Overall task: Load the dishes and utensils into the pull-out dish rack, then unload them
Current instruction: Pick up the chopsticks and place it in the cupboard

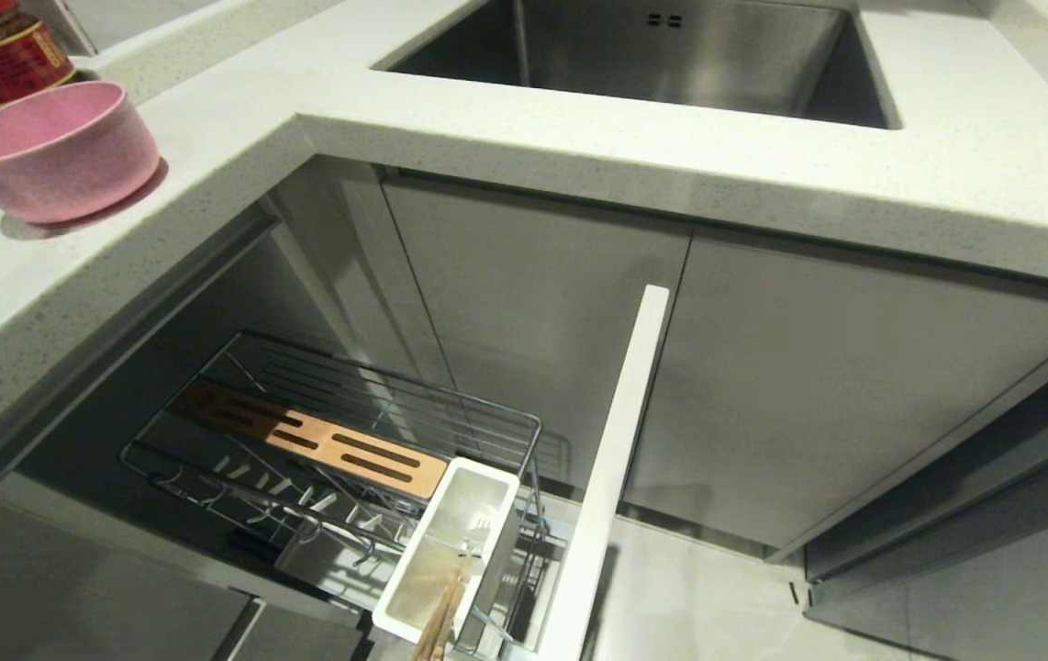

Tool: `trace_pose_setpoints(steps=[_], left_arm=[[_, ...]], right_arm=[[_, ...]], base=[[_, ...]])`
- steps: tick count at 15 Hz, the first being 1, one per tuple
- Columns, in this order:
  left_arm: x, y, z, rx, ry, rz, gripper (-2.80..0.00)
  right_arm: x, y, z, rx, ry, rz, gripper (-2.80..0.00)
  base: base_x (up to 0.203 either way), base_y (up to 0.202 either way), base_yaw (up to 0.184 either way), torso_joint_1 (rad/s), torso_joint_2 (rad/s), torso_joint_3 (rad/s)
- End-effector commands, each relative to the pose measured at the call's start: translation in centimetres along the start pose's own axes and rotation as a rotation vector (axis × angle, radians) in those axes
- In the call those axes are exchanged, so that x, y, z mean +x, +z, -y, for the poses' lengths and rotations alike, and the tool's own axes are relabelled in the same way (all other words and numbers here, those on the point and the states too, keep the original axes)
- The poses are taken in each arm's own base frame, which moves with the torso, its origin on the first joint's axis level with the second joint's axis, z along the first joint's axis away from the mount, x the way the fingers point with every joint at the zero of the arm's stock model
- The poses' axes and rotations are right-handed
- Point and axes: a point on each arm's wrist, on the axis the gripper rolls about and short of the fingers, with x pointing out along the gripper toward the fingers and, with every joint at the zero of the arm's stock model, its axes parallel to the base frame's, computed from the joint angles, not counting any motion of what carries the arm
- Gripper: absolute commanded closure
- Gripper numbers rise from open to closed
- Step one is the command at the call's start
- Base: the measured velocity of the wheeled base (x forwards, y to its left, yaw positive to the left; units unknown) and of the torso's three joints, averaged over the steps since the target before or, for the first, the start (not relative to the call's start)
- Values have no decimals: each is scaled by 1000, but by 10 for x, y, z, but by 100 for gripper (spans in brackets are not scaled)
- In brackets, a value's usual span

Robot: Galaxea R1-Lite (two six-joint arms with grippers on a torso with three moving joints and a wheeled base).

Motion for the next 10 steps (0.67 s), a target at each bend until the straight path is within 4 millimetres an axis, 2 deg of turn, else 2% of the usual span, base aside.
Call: trace_pose_setpoints(steps=[1,3,5,10], left_arm=[[-5,-11,0,7,-225,-163,0],[9,-33,-6,-32,-340,-405,0],[23,-44,-8,5,-428,-515,0],[53,-76,-13,84,-465,-877,0]], right_arm=[[1,-7,0,0,0,-25,0],[1,-7,0,0,0,-25,0],[1,-7,0,0,0,-25,0],[1,-7,0,0,0,-25,0]], base=[[0,0,0,0,0,0],[0,0,0,0,0,0],[0,0,0,0,0,0],[0,0,0,0,0,0]])
